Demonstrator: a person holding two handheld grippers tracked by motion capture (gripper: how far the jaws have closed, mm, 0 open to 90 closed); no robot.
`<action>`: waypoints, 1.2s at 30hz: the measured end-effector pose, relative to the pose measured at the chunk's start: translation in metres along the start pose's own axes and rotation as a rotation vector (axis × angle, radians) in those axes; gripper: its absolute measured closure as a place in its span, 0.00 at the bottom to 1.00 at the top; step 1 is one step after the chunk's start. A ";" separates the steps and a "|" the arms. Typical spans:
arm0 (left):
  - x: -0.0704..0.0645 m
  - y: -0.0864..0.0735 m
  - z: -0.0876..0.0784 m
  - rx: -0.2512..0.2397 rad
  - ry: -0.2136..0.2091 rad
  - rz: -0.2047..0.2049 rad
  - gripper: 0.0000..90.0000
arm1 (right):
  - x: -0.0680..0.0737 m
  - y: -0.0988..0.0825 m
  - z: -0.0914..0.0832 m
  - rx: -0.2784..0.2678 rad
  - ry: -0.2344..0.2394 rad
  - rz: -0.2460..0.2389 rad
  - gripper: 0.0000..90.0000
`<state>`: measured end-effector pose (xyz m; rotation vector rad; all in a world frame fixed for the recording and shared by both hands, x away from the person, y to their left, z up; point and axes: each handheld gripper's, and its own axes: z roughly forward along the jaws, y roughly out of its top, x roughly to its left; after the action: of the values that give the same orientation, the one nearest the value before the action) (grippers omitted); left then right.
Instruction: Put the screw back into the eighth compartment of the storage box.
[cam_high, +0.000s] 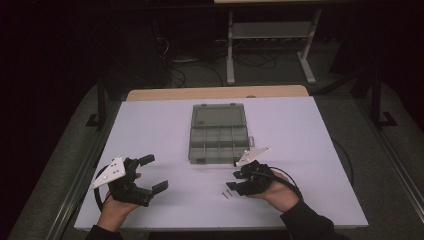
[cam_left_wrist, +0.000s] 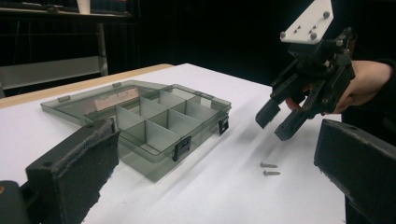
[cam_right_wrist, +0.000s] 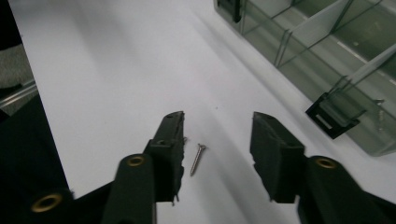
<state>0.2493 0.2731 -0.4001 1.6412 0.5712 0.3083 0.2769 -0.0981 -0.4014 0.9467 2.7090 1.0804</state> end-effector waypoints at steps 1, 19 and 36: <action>0.000 0.000 0.000 0.000 0.000 0.001 0.00 | 0.001 0.000 0.002 0.011 0.004 -0.004 0.66; -0.001 0.000 0.000 -0.009 0.003 -0.013 0.00 | 0.004 -0.005 0.026 0.093 0.011 -0.034 0.83; -0.001 0.000 0.000 -0.007 0.001 -0.007 0.00 | 0.008 -0.007 0.036 0.154 0.017 -0.037 0.89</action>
<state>0.2489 0.2724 -0.3999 1.6316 0.5761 0.3058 0.2769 -0.0763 -0.4320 0.9067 2.8453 0.8884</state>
